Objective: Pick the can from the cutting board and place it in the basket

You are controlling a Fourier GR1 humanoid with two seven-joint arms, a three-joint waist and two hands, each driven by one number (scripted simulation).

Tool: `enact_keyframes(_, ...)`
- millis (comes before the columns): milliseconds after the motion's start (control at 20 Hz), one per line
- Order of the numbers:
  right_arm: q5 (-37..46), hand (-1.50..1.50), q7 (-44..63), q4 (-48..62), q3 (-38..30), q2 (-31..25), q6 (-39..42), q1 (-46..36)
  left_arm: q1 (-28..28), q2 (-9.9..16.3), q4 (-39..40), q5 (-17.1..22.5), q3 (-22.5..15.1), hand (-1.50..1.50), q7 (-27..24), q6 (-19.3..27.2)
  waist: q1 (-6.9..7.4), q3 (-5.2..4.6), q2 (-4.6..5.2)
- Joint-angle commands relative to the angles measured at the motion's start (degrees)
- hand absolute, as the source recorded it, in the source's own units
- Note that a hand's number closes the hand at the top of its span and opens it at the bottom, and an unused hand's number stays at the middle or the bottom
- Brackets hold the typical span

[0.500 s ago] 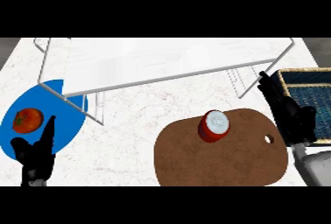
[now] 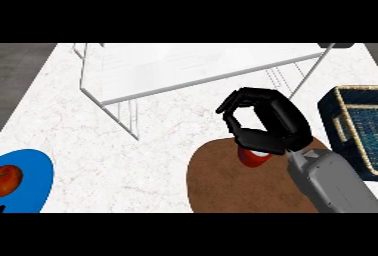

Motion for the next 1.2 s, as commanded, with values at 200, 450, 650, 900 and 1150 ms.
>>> enact_keyframes(200, 12.02, -1.50, 3.38, -1.02, 10.46, 3.68, -4.00, -6.15, -6.77, -8.72, -5.39, 6.25, -5.47, 0.00, 0.47, -4.91, -5.29, -3.56, -0.28)
enact_keyframes(450, 24.70, -1.50, 10.90, 0.35, 10.09, -7.62, -5.59, -12.44, 0.18, -8.14, -7.38, 6.51, -2.51, 0.00, -0.24, -5.02, -9.22, -4.06, -1.92)
enact_keyframes(650, 28.50, -1.50, 17.73, -0.15, 10.54, -13.07, -1.00, -19.50, 3.95, -9.49, -10.81, 7.42, -1.95, 0.00, 0.33, -4.44, -9.99, -4.02, -1.81)
enact_keyframes(900, 27.46, -1.50, 24.19, -1.57, 9.93, -19.44, 8.93, -27.04, 4.93, -11.37, -13.66, 7.86, -2.65, 0.00, 1.74, -3.75, -10.64, -3.88, -1.51)
enact_keyframes(1150, 21.09, -1.50, 29.22, -2.40, 11.22, -23.20, 21.45, -30.54, 5.58, -11.85, -15.16, 8.36, -2.51, 0.00, 3.45, -3.55, -11.44, -3.83, -1.26)
